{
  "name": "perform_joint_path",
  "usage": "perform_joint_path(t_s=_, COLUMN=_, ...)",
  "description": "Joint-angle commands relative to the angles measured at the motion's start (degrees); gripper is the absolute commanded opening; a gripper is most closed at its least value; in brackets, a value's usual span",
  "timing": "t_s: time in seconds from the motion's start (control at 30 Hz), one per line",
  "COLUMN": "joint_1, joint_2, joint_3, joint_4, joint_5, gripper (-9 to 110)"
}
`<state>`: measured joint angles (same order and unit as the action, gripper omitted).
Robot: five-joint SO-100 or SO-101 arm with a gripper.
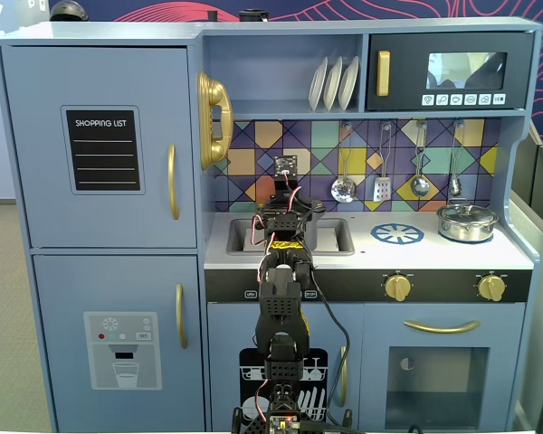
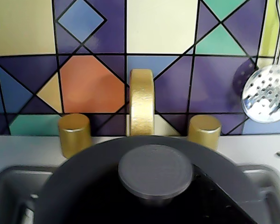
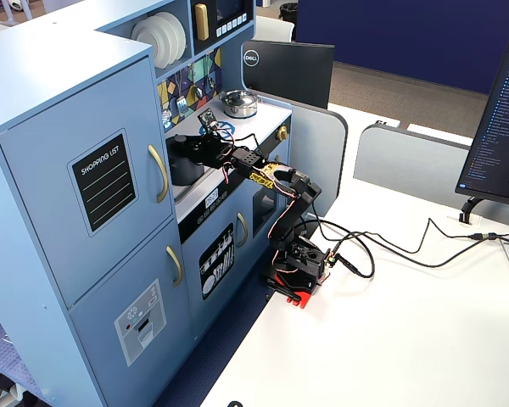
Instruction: Pick up the lid from the counter and put it on the gray recipient
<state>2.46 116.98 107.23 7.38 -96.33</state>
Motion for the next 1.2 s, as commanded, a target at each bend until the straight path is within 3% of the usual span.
perform_joint_path(t_s=0.0, joint_1=1.6, joint_2=2.9, joint_3=-0.5, joint_4=3.9, joint_5=-4.0, gripper=26)
perform_joint_path(t_s=0.17, joint_1=1.0, joint_2=7.3, joint_3=-2.2, joint_4=9.1, joint_5=-2.5, gripper=32)
perform_joint_path(t_s=0.4, joint_1=-2.5, joint_2=25.8, joint_3=-2.3, joint_4=28.5, joint_5=-1.8, gripper=33)
perform_joint_path(t_s=0.67, joint_1=-2.1, joint_2=52.5, joint_3=12.3, joint_4=51.2, joint_5=-4.6, gripper=12)
perform_joint_path(t_s=0.83, joint_1=-3.4, joint_2=59.8, joint_3=23.3, joint_4=58.4, joint_5=2.3, gripper=0)
perform_joint_path(t_s=0.97, joint_1=-4.7, joint_2=61.1, joint_3=33.6, joint_4=60.4, joint_5=8.3, gripper=0)
perform_joint_path(t_s=1.17, joint_1=-4.9, joint_2=65.0, joint_3=51.5, joint_4=53.8, joint_5=14.7, gripper=0)
